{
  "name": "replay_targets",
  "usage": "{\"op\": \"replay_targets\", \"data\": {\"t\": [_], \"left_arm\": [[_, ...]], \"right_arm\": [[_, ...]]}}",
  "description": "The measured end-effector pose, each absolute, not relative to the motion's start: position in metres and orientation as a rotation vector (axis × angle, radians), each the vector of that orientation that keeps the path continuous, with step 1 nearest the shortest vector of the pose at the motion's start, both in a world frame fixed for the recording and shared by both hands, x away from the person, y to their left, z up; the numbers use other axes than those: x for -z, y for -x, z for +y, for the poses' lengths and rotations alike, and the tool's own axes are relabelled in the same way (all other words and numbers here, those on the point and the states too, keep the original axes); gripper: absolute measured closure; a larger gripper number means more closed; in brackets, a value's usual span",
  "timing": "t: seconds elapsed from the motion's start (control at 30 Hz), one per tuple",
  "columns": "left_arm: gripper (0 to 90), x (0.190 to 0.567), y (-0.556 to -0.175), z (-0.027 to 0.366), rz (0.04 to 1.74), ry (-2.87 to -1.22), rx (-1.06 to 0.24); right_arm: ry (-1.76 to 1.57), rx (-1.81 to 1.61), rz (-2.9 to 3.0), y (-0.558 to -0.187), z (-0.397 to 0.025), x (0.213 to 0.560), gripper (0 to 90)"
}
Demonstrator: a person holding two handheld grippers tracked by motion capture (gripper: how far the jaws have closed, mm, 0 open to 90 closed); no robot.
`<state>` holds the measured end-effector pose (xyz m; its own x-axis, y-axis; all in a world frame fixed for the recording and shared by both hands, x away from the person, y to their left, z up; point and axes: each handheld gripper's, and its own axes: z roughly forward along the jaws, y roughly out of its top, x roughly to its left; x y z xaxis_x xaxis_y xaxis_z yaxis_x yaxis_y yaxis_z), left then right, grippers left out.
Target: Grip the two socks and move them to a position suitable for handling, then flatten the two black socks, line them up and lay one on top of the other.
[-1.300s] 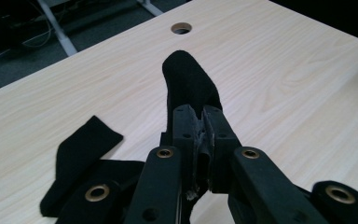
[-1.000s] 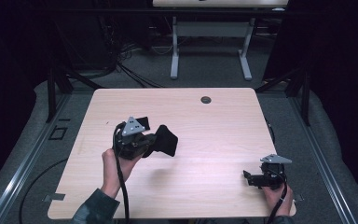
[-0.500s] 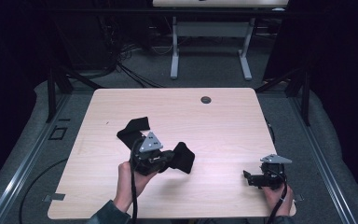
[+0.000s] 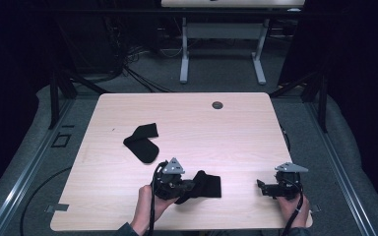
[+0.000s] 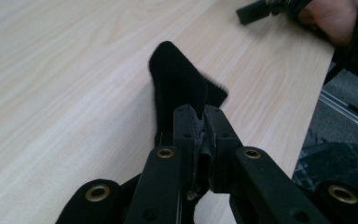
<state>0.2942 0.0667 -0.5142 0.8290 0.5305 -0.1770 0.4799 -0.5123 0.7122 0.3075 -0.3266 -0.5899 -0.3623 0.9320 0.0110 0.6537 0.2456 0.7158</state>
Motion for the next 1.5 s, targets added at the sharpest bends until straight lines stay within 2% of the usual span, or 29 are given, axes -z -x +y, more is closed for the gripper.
{"op": "replay_targets", "data": {"t": [0.1,0.27,0.5,0.63,0.87,0.97,1.03,1.13,1.3,1.5], "left_arm": [[81.0,0.522,-0.298,0.069,0.756,-2.2,-0.076],[59.9,0.527,-0.3,0.079,0.797,-2.188,-0.106],[41.0,0.531,-0.298,0.103,0.845,-2.157,-0.121],[33.6,0.535,-0.295,0.117,0.896,-2.126,-0.134],[29.6,0.545,-0.281,0.131,0.969,-2.096,-0.139],[28.3,0.55,-0.275,0.132,0.984,-2.098,-0.124],[27.5,0.554,-0.271,0.13,1.0,-2.105,-0.107],[27.2,0.563,-0.269,0.126,1.018,-2.124,-0.086],[30.8,0.57,-0.273,0.119,1.03,-2.165,-0.081],[38.0,0.571,-0.275,0.113,1.024,-2.193,-0.118]], "right_arm": [[-1.448,-0.897,2.105,-0.308,-0.327,0.59,1.4],[-1.446,-0.893,2.109,-0.308,-0.327,0.59,1.4],[-1.448,-0.892,2.108,-0.307,-0.327,0.59,1.5],[-1.451,-0.895,2.104,-0.307,-0.326,0.59,1.6],[-1.471,-0.874,2.097,-0.306,-0.325,0.588,4.1],[-1.469,-0.924,2.114,-0.302,-0.32,0.585,15.8],[-1.457,-0.984,2.152,-0.299,-0.31,0.581,16.5],[-1.423,-1.077,2.221,-0.293,-0.288,0.572,24.9],[-1.401,-1.14,2.372,-0.294,-0.247,0.565,34.1],[-1.375,-1.138,2.417,-0.296,-0.221,0.565,43.1]]}}
